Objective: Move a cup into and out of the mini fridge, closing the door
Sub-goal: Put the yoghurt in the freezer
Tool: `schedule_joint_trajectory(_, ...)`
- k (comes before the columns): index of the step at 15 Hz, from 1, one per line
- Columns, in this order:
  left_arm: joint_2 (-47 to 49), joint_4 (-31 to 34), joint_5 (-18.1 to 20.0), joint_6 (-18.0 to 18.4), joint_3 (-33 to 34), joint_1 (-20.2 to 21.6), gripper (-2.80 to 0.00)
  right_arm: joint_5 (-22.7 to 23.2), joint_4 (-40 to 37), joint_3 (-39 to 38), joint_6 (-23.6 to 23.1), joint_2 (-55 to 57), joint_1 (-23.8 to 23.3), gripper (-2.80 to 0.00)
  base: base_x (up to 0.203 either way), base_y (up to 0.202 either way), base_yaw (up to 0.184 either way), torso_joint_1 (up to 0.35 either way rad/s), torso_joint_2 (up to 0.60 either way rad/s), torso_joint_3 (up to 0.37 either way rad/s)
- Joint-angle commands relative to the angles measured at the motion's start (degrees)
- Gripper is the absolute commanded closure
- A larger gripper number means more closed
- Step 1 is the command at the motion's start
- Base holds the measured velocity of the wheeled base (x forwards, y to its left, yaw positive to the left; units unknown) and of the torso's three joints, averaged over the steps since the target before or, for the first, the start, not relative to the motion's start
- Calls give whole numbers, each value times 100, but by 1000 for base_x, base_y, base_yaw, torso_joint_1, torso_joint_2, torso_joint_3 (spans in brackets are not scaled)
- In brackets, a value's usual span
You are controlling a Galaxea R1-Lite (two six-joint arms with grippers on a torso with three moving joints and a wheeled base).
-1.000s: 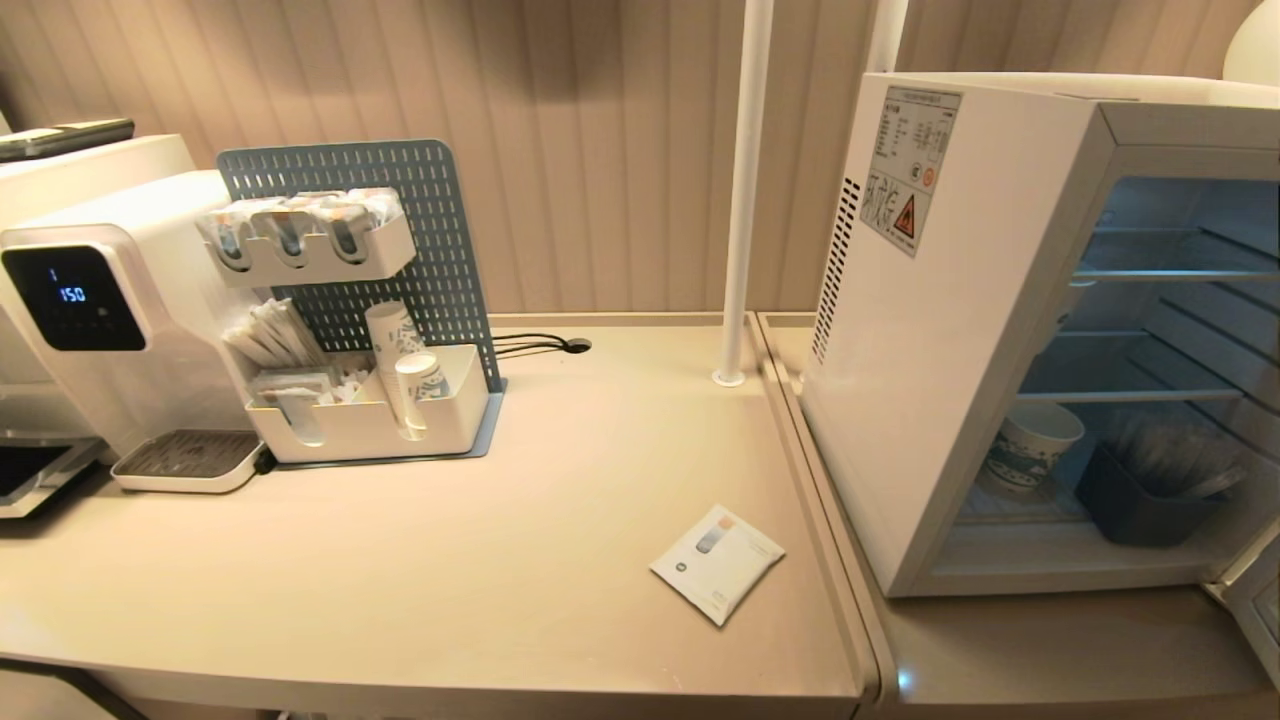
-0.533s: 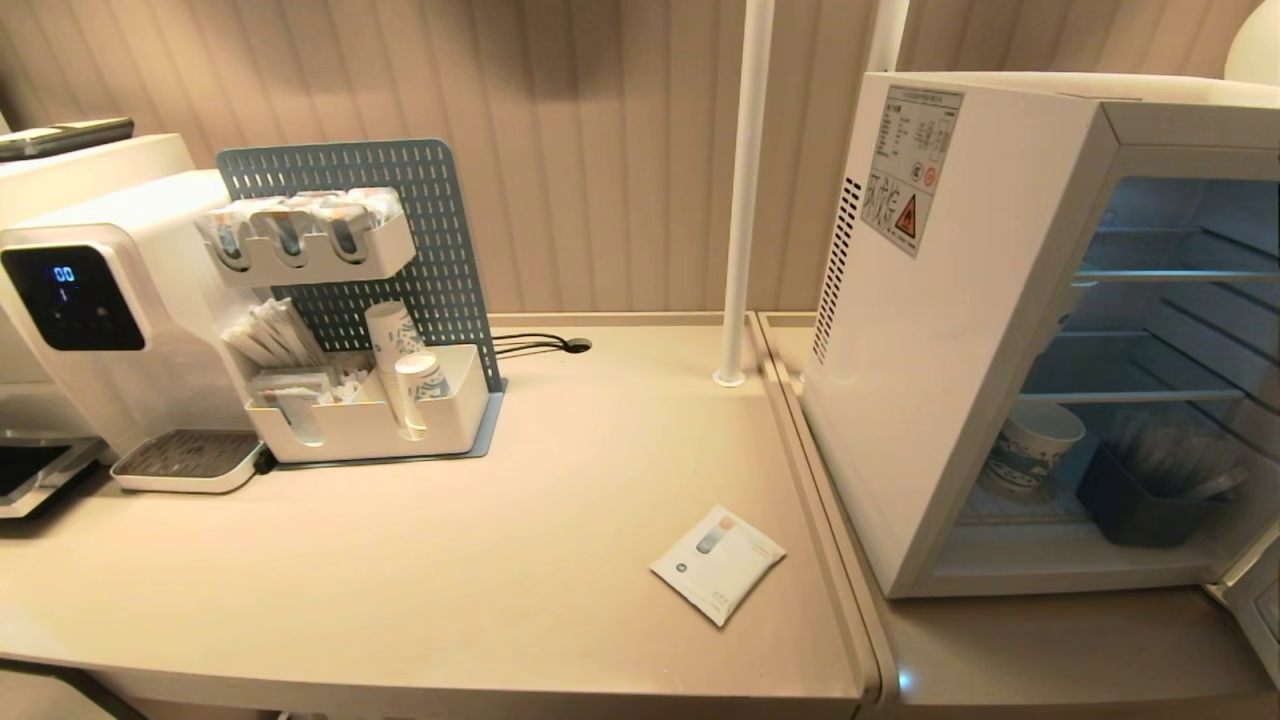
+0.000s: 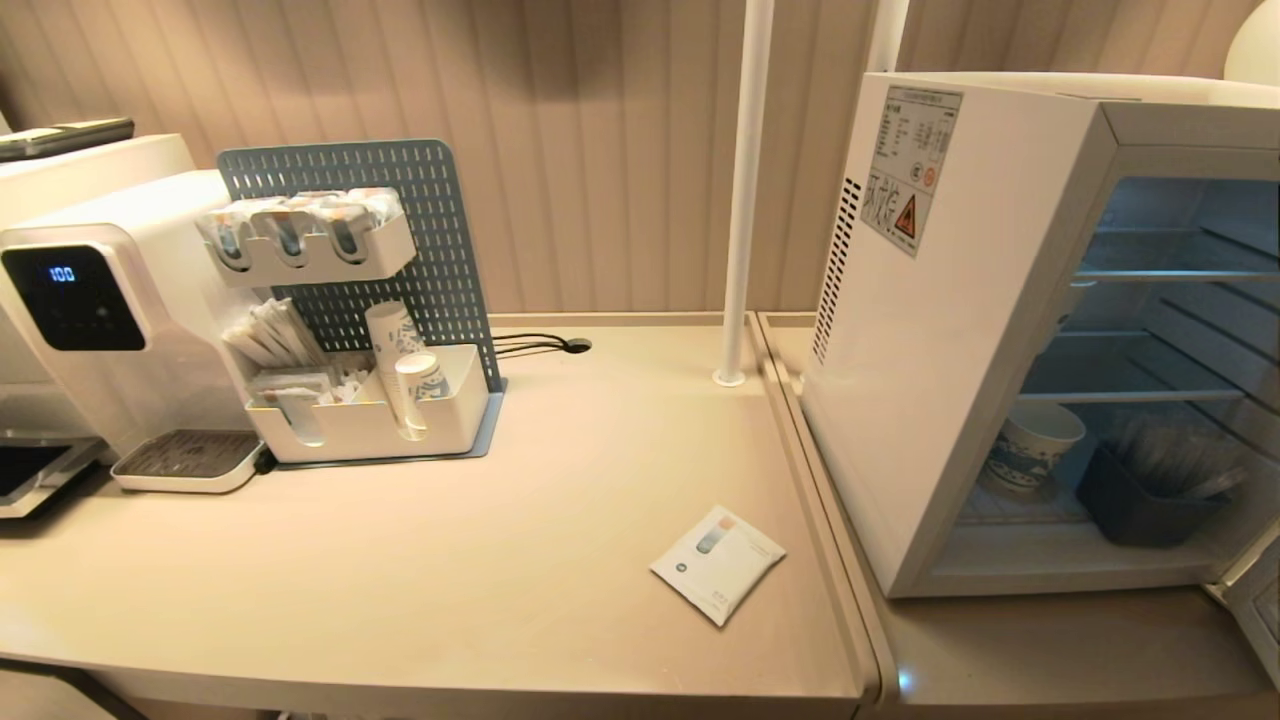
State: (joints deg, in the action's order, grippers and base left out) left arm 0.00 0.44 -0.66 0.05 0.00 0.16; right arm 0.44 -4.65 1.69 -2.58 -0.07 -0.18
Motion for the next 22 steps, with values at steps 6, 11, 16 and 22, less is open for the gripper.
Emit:
schedule_joint_trajectory(6,0,0,-4,21,9,2,0,273,-660,1345,259,703,0,0,0,0,0,0,0,0)
schedule_joint_trajectory(11,0,-8,-4,21,9,2,0,335,-533,2407,425,3177,0,0,0,0,0,0,0,0)
schedule_joint_trajectory(16,0,-8,-13,-22,9,2,0,323,1182,2562,437,6009,17,0,0,0,0,0,0,0)
schedule_joint_trajectory(22,0,-8,-13,-31,9,2,0,72,6894,1167,489,9000,522,0,0,0,0,0,0,0)
